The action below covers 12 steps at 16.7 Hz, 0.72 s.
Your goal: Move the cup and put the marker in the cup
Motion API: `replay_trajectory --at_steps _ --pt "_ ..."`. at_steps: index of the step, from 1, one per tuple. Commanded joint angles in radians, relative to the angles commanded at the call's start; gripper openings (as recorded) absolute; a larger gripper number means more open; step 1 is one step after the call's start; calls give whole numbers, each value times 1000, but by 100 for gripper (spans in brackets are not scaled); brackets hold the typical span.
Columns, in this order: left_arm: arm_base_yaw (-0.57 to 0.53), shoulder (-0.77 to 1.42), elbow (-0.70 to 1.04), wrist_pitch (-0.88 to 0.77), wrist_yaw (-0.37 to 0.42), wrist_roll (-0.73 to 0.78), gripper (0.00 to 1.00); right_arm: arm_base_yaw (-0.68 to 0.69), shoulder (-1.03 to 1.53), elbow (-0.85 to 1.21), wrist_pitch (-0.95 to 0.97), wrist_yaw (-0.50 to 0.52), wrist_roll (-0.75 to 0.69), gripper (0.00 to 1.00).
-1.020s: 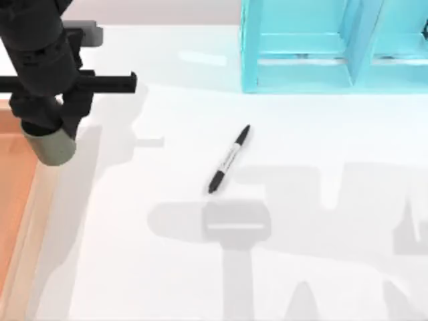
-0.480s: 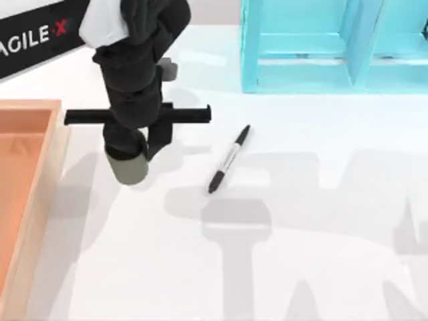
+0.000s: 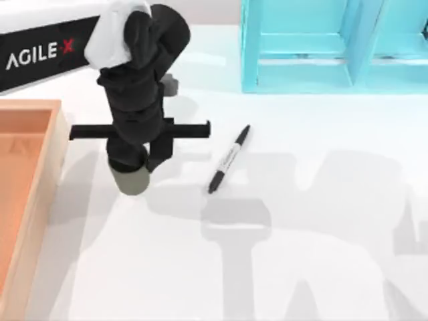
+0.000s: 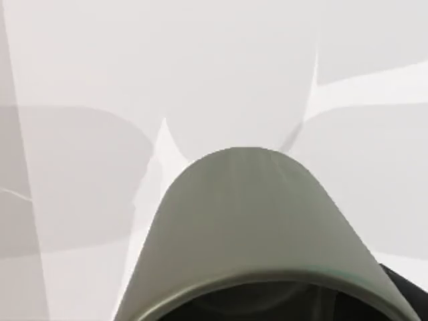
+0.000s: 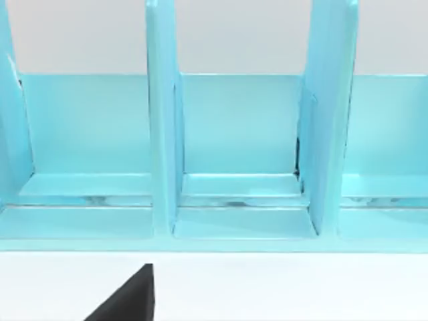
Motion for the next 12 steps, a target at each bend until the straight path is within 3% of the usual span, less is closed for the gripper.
replay_trajectory --at_steps 6,12 --pt "3 12 -42 46 -1 5 0 0 0 0 0 0 0 100" --pt "3 12 -42 46 -1 5 45 0 0 0 0 0 0 100"
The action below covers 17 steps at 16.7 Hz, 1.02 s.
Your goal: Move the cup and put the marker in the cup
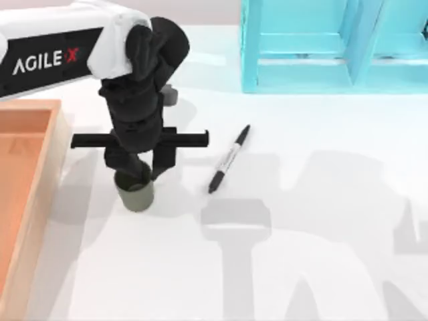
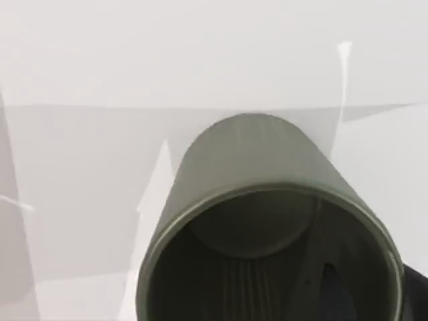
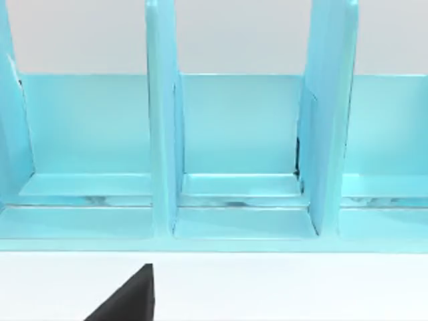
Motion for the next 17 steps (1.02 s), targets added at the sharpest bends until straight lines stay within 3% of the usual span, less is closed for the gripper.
replay_trajectory --at_steps 7,17 --pt "0 0 0 0 0 0 98 0 0 0 0 0 0 100" --pt "-3 0 3 -2 0 -1 100 0 0 0 0 0 0 100"
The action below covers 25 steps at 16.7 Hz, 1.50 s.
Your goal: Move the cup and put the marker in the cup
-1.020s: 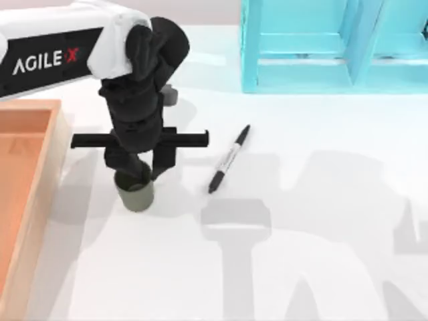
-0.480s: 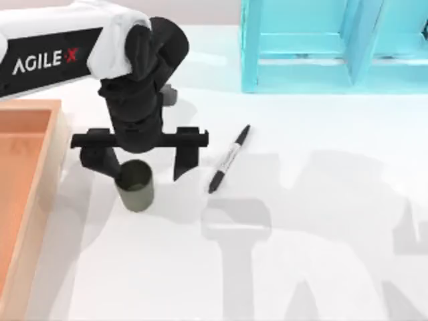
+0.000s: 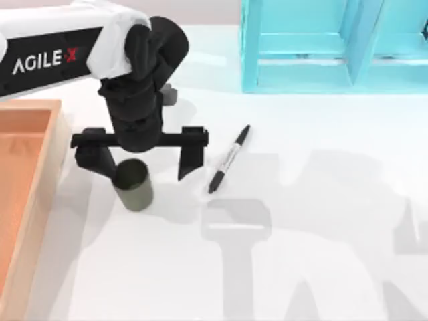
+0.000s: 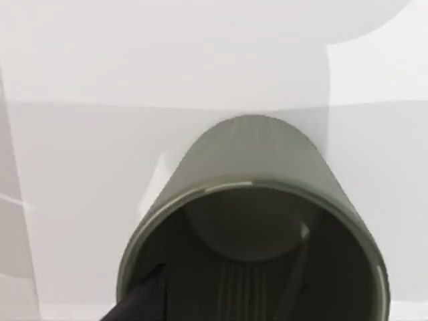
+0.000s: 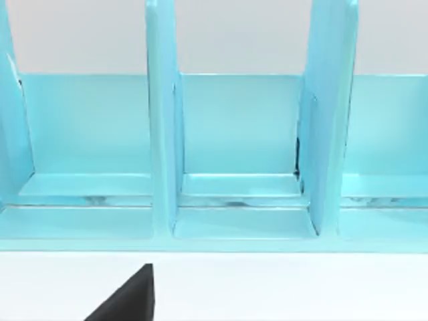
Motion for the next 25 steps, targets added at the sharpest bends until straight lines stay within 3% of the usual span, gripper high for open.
replay_trajectory --at_steps 4,10,13,19,25 --pt "-6 4 114 -108 -1 -1 100 0 0 0 0 0 0 100" --pt "-12 14 493 -477 0 -1 100 0 0 0 0 0 0 100" --pt "-7 13 599 -586 0 -4 100 0 0 0 0 0 0 100" --pt "-9 13 619 -601 -2 -3 100 0 0 0 0 0 0 100" --pt "-119 219 729 -498 -96 86 100 0 0 0 0 0 0 100"
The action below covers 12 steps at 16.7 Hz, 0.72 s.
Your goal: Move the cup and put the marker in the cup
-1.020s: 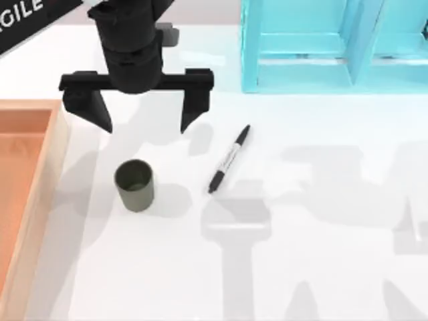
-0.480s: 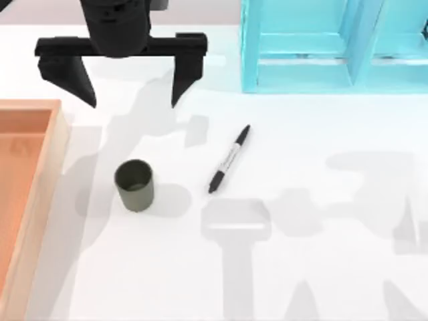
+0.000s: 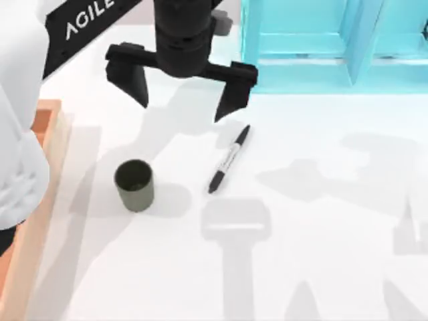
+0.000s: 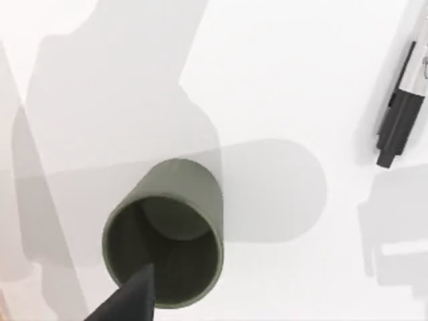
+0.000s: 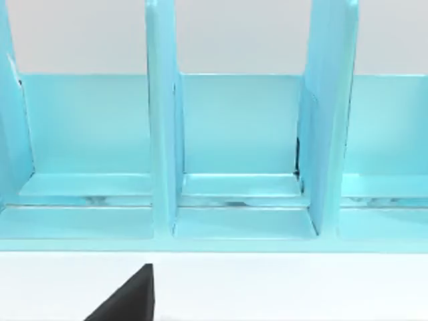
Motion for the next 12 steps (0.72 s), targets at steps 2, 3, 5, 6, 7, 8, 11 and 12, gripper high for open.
replay_trajectory --at_steps 2,3,5,6,7,8,11,12 --pt "-39 111 33 38 -30 32 100 0 0 0 0 0 0 100" --pt "-63 159 52 61 -47 52 100 0 0 0 0 0 0 100" --pt "-113 226 93 107 -86 95 100 0 0 0 0 0 0 100" --pt "-132 243 109 124 -102 112 100 0 0 0 0 0 0 100" --pt "-141 251 118 133 -111 121 100 0 0 0 0 0 0 100" --pt "-142 251 119 134 -112 122 100 0 0 0 0 0 0 100" --pt "-137 251 115 131 -109 120 100 0 0 0 0 0 0 100" --pt "-137 251 113 134 -109 121 100 0 0 0 0 0 0 100"
